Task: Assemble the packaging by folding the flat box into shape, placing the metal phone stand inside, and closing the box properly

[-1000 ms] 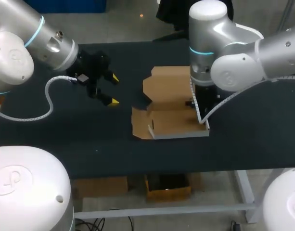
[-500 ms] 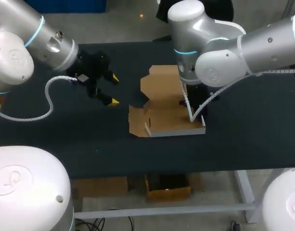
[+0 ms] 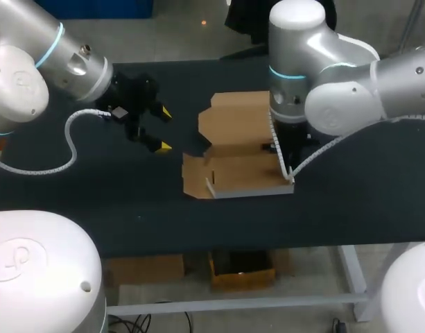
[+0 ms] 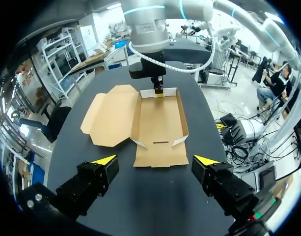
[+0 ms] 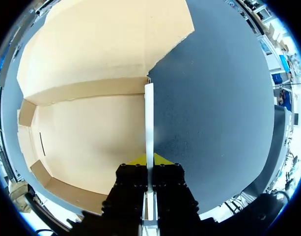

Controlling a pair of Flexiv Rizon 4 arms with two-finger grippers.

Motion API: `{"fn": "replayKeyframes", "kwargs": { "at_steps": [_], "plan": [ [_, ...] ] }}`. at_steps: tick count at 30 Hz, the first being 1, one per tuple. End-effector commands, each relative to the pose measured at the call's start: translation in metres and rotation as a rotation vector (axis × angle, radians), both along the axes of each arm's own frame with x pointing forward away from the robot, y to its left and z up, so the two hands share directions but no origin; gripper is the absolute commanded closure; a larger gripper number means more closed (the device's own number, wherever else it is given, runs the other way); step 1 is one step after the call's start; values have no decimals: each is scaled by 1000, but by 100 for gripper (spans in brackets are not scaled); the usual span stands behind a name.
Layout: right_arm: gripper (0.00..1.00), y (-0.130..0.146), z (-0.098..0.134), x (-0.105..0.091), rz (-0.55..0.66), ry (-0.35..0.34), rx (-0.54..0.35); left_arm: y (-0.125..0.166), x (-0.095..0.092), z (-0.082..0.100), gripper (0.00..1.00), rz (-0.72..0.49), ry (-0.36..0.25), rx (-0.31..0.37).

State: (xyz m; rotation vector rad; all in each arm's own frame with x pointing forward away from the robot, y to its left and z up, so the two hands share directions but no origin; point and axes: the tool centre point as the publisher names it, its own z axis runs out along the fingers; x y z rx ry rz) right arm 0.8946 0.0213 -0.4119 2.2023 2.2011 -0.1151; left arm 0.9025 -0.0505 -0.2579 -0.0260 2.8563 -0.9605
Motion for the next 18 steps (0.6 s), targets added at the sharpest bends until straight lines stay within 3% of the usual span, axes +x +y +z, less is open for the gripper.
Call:
{"fn": "replayKeyframes", "kwargs": {
  "at_steps": [1, 18],
  "plan": [
    [100, -7, 0, -6, 4, -25, 62, 0, 0, 1, 0, 0, 2, 4],
    [100, -3, -6, -3, 10, -9, 93, 0, 0, 1, 0, 0, 2, 4]
  ]
}}
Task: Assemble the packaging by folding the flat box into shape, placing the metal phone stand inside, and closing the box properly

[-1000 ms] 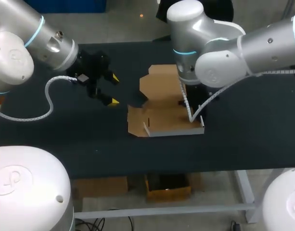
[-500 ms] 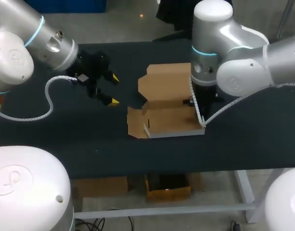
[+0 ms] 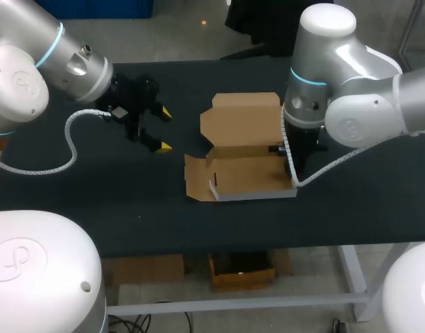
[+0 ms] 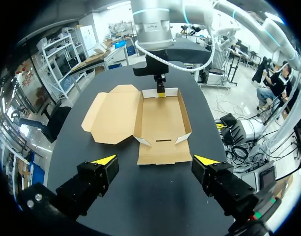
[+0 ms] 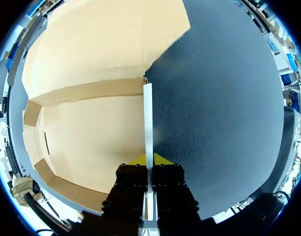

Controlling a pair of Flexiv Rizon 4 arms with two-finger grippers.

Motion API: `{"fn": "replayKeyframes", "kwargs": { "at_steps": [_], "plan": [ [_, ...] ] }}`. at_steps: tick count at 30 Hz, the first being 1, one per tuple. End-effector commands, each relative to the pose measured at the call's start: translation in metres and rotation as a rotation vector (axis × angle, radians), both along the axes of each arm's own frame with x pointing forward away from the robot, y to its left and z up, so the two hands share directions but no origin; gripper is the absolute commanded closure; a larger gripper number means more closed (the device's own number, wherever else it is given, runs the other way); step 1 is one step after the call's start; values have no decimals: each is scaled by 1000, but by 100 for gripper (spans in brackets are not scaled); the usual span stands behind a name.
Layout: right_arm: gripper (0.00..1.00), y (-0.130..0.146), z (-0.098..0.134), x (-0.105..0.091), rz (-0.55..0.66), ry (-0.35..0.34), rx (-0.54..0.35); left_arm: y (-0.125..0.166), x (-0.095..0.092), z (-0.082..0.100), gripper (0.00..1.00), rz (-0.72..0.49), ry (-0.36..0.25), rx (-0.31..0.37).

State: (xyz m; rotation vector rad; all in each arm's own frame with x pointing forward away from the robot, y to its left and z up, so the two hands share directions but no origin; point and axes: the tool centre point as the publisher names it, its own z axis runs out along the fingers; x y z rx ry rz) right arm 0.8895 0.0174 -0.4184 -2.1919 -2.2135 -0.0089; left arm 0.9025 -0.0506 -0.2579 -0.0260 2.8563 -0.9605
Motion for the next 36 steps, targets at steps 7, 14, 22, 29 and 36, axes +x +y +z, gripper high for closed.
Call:
{"fn": "replayKeyframes", "kwargs": {
  "at_steps": [7, 14, 22, 29, 36],
  "plan": [
    [100, 0, 2, 3, -3, 19, -7, 0, 0, 1, 0, 0, 2, 4],
    [100, 0, 0, 3, -8, 29, -10, 0, 0, 1, 0, 0, 2, 4],
    [100, 0, 0, 3, -18, 34, -11, 0, 0, 1, 0, 0, 2, 4],
    [100, 0, 0, 3, -18, 34, -11, 0, 0, 1, 0, 0, 2, 4],
    [100, 0, 0, 3, -18, 34, -11, 0, 0, 1, 0, 0, 2, 4]
  ]
}}
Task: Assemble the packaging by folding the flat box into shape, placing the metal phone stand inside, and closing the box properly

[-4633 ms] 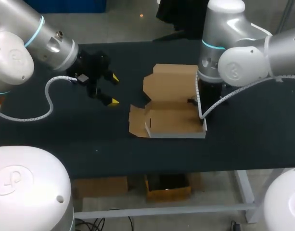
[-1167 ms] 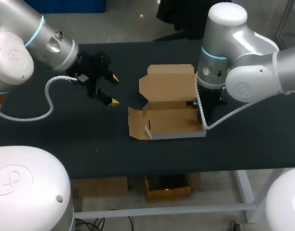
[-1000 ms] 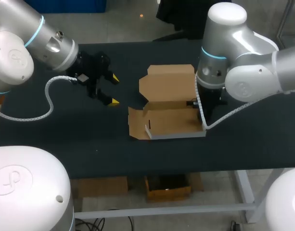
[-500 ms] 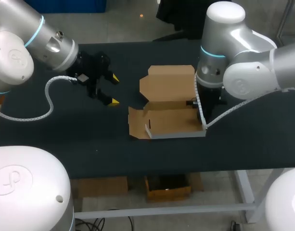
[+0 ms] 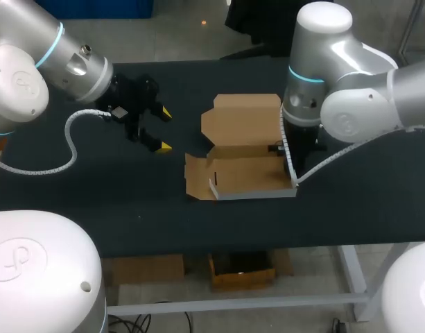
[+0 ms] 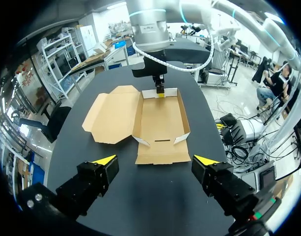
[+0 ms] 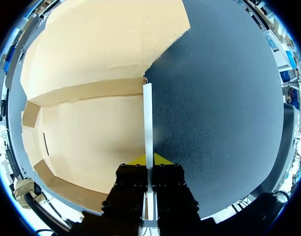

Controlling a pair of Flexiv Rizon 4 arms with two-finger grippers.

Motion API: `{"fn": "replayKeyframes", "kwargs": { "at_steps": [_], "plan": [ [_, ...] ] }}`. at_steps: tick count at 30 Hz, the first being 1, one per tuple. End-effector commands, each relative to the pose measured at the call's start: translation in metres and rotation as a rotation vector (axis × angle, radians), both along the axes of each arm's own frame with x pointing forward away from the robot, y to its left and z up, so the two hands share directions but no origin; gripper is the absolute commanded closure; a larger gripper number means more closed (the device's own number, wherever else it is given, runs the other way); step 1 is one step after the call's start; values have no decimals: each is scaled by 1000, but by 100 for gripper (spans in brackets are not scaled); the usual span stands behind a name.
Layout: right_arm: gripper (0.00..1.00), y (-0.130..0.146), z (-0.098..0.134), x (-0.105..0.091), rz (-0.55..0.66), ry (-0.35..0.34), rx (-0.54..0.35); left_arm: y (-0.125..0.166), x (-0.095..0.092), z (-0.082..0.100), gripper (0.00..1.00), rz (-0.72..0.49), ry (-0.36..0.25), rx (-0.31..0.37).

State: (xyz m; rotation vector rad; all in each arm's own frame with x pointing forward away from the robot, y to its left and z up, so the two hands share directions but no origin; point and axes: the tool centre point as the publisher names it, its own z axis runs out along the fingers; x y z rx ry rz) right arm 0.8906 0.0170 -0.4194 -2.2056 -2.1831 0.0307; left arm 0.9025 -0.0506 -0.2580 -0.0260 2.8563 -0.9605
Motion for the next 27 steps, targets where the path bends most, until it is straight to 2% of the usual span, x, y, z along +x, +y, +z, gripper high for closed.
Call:
{"fn": "replayKeyframes", "kwargs": {
  "at_steps": [1, 10, 17, 19, 21, 23, 24, 27],
  "plan": [
    [100, 1, 1, 1, 2, 7, -1, 0, 0, 1, 0, 0, 2, 4],
    [100, 1, 1, 1, 2, 7, -1, -2, -1, 1, 0, 4, -2, 12],
    [100, 1, 1, 1, 2, 7, -1, -8, -14, -2, 0, 183, 63, 9],
    [100, 1, 1, 1, 2, 7, -1, -8, -21, -1, 0, 305, 105, -2],
    [100, 1, 1, 1, 2, 7, -1, -8, -23, 0, 0, 416, 185, -15],
    [100, 1, 1, 1, 2, 7, -1, -7, -24, -1, 0, 505, 239, -46],
    [100, 1, 1, 1, 2, 7, -1, -7, -24, -3, 0, 574, 289, -33],
    [100, 1, 1, 1, 2, 7, -1, -11, -25, -8, 0, 713, 379, -21]
  ]
}}
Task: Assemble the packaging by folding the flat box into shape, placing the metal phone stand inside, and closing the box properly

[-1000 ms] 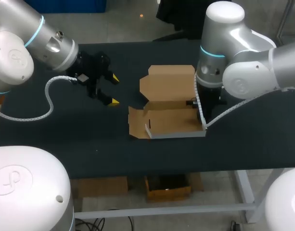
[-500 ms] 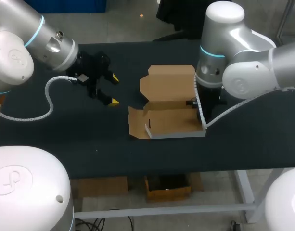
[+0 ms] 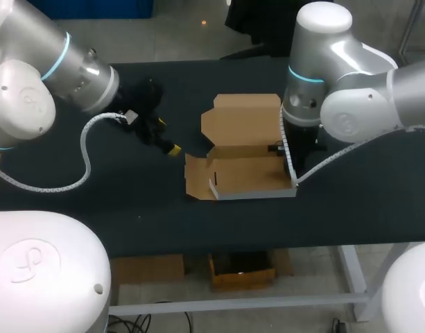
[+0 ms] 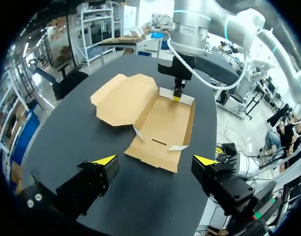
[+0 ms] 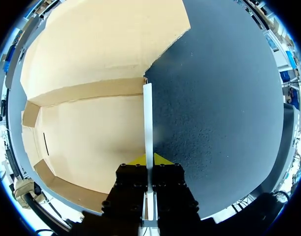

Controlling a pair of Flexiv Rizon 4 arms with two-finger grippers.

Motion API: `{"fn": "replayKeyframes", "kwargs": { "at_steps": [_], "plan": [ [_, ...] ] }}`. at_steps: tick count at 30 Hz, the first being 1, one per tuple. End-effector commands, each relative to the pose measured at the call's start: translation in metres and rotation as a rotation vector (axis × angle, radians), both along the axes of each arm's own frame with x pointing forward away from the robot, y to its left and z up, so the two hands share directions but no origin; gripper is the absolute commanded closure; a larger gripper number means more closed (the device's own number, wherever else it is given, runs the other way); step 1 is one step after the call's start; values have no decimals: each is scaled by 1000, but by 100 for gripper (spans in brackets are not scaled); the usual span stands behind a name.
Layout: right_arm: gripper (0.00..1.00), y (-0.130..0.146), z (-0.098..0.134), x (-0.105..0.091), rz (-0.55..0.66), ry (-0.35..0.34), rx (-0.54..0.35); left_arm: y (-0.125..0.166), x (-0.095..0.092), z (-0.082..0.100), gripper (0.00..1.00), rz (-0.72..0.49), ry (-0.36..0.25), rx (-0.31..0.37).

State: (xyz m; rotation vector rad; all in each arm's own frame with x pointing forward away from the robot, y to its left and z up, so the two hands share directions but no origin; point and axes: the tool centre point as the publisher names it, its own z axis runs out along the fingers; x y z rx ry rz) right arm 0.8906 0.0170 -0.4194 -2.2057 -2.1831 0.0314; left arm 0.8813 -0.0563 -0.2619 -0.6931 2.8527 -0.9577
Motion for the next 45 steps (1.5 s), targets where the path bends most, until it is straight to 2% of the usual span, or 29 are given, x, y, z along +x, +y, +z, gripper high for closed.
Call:
{"fn": "replayKeyframes", "kwargs": {
  "at_steps": [1, 4, 8, 10, 13, 16, 19, 27, 35, 40, 41, 43, 45],
  "plan": [
    [100, 1, 1, 1, 2, 7, -1, -8, -5, -6, 0, 355, 183, 11],
    [100, 1, 1, 1, 2, 7, -1, -11, -8, -10, 0, 427, 241, -1],
    [100, 1, 1, 1, 2, 7, -1, -16, -8, -20, 0, 615, 343, -13],
    [100, 1, 1, 1, 2, 7, -1, -17, -8, -25, 0, 660, 361, -35],
    [100, 1, 1, 1, 2, 7, -1, -20, -7, -36, 0, 795, 432, -54],
    [100, 1, 1, 1, 2, 7, -1, -24, -3, -46, 0, 903, 498, -46],
    [100, 1, 1, 1, 2, 7, -1, -24, 1, -53, 0, 948, 590, -73],
    [100, 1, 1, 1, 2, 7, -1, -18, 12, -81, 0, 1066, 760, -111],
    [100, 1, 1, 1, 2, 7, -1, -18, 14, -103, 0, 1106, 857, -139],
    [100, 1, 1, 1, 2, 7, -1, -23, 12, -112, 18, 1116, 887, -161],
    [100, 1, 1, 1, 2, 7, -1, -25, 10, -114, 24, 1094, 887, -174],
    [100, 1, 1, 1, 2, 7, -1, -29, 8, -115, 25, 1072, 866, -189],
    [100, 1, 1, 1, 2, 7, -1, -33, 6, -117, 35, 1039, 855, -205]
  ]
}}
